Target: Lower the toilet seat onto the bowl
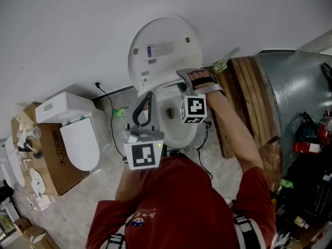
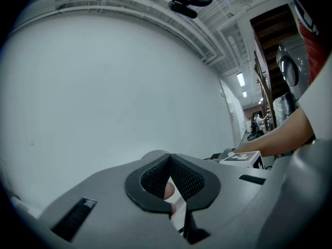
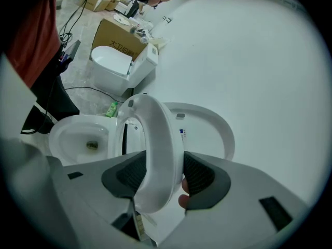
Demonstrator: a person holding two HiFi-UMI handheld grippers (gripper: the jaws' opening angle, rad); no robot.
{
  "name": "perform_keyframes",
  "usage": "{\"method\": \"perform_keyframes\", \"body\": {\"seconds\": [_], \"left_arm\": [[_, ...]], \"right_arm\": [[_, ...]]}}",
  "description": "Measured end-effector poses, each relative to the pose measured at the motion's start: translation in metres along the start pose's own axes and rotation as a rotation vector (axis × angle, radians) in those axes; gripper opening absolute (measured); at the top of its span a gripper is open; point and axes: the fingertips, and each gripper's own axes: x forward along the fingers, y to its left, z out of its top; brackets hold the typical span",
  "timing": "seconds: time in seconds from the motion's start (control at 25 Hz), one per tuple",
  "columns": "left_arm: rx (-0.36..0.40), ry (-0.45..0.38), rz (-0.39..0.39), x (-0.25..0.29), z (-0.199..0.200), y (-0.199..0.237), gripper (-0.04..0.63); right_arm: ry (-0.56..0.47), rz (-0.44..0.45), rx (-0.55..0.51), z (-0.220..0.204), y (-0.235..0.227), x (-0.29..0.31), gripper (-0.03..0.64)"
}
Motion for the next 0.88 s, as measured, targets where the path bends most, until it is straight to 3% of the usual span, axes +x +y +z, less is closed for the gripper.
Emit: {"method": "perform_keyframes", "body": {"seconds": [0.6,0.88], "left_arm": [[0.013,0.033,0.018,-0.051,-0.010,-0.032,0.011],[0.009,0.044,0.014,-0.066,-0.018,-0.046,0.011]], "right_arm": [[-0.023,0.033,-0.011,0.004,0.059,-0.042,0.207],[-0.033,0.049,-0.004,0.006,0.087,-0.060,0.159]]}}
